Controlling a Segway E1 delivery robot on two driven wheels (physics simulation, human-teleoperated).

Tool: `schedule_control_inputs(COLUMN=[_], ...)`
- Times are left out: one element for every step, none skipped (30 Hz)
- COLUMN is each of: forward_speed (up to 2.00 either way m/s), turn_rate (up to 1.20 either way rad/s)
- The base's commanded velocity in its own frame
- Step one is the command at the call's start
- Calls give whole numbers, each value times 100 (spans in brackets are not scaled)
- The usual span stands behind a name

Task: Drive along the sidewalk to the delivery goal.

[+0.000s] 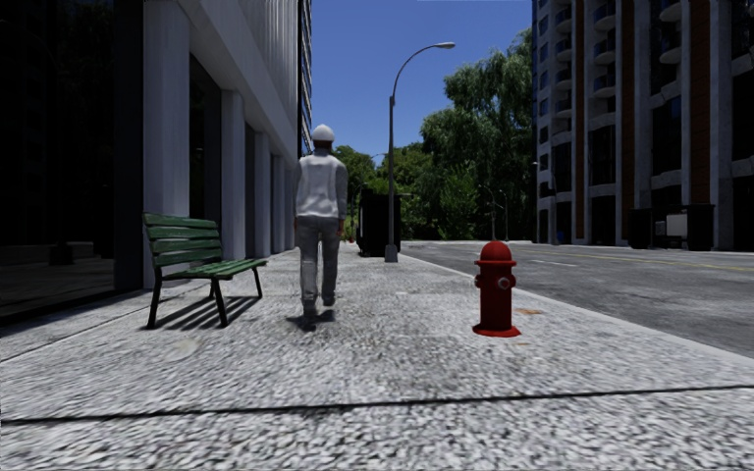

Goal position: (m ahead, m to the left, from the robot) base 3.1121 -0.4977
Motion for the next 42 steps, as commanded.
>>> schedule_control_inputs(forward_speed=[168, 168, 168, 168, 168, 168, 168, 168, 168, 168, 168, 168, 168, 168, 168, 168, 168, 168, 168, 168, 168, 168, 168, 168, 168, 168, 168, 168, 168, 168, 168, 168, 168, 168, 168, 168, 168, 168, 168, 168, 168, 168], turn_rate=[0, 0, 0, 0, 0, 0, 0, 0, 0, 0, 0, 0, 0, 0, 0, 0, 0, 0, 0, 0, 0, 0, 0, 0, 0, 0, 0, 0, 0, 0, 0, 0, 0, 0, 0, 0, 0, 0, 0, 0, 0, 0])
